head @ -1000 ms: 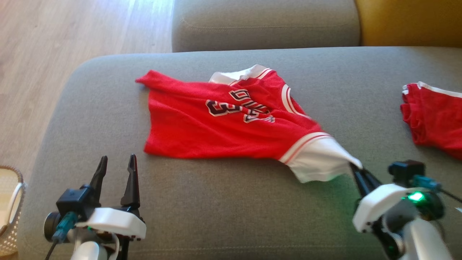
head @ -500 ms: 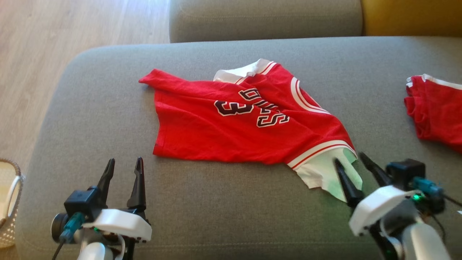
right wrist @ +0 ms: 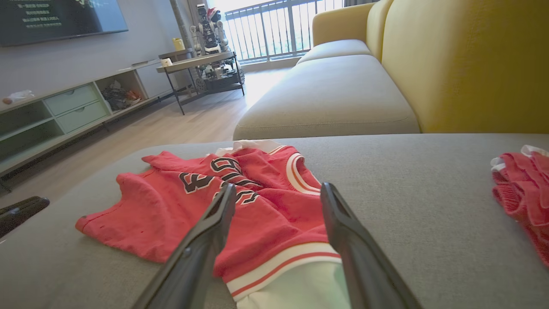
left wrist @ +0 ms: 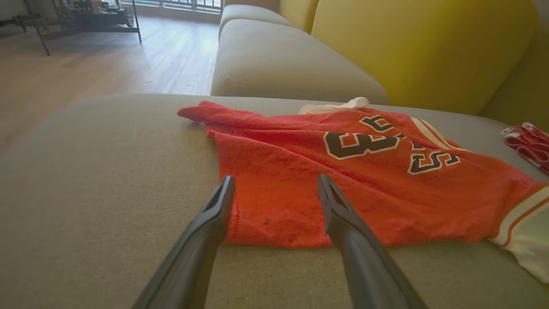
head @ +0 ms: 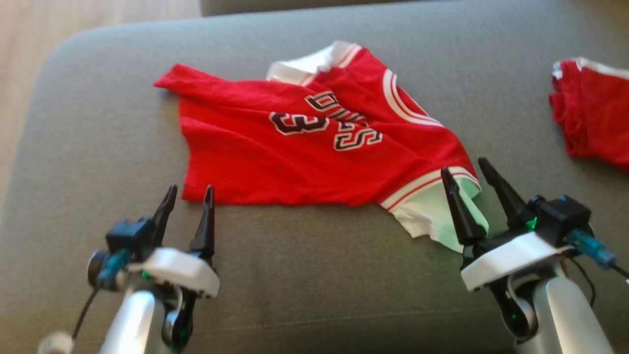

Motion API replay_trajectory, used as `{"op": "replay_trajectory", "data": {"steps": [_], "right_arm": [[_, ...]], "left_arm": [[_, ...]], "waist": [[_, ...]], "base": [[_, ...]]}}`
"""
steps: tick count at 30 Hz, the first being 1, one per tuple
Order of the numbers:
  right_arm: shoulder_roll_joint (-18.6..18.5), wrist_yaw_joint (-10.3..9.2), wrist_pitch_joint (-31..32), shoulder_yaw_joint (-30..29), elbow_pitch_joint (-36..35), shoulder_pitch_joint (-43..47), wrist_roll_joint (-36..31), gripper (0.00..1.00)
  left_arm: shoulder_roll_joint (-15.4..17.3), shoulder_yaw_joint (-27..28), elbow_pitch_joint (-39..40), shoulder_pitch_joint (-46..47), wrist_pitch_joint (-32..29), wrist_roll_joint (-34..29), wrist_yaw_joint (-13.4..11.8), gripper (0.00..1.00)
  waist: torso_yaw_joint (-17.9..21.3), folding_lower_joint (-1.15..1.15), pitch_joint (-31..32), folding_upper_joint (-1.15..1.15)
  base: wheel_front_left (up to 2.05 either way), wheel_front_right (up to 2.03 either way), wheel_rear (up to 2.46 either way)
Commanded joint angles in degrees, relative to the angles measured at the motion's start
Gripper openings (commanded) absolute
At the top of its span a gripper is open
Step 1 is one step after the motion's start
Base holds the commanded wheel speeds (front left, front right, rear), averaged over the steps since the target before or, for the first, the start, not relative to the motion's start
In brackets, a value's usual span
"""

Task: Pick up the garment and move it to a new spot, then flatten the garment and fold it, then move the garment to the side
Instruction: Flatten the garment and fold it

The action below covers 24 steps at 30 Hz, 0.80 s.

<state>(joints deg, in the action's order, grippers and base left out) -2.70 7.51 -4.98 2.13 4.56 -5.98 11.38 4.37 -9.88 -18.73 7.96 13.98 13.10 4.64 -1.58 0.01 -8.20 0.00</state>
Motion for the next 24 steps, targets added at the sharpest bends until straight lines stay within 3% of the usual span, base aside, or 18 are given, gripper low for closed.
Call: {"op": "replay_trajectory", "data": {"steps": [1,7,13,24], "right_arm": [[-0.19,-0.02,-1.29,1.42,-2.30,-2.71,0.51,1.00],[-0.19,-0.02,-2.83,2.02,-1.86,-4.08,1.27,1.00],[-0.18,-0.02,-4.33,2.19,-0.26,-4.91,1.97,1.00],[-0.18,-0.02,-5.55,2.29,2.47,-5.51,2.06,1.00]], "left_arm": [[0.55,1.27,-0.42,4.79,-1.07,-0.14,0.39,1.00],[1.41,1.06,-6.23,9.09,-5.20,-0.28,-0.15,1.00],[2.79,2.75,-11.02,11.14,-7.29,-1.37,-4.90,1.00],[3.81,3.98,-14.28,10.37,-8.00,-2.27,-10.55,1.00]], "waist": [[2.20,-0.01,-2.89,0.00],[4.36,-0.01,-5.60,0.00],[5.96,-0.01,-6.59,0.00],[6.10,-0.01,-5.86,0.00]], "base": [[0.00,0.00,0.00],[0.00,0.00,0.00],[0.00,0.00,0.00],[0.00,0.00,0.00]]}}
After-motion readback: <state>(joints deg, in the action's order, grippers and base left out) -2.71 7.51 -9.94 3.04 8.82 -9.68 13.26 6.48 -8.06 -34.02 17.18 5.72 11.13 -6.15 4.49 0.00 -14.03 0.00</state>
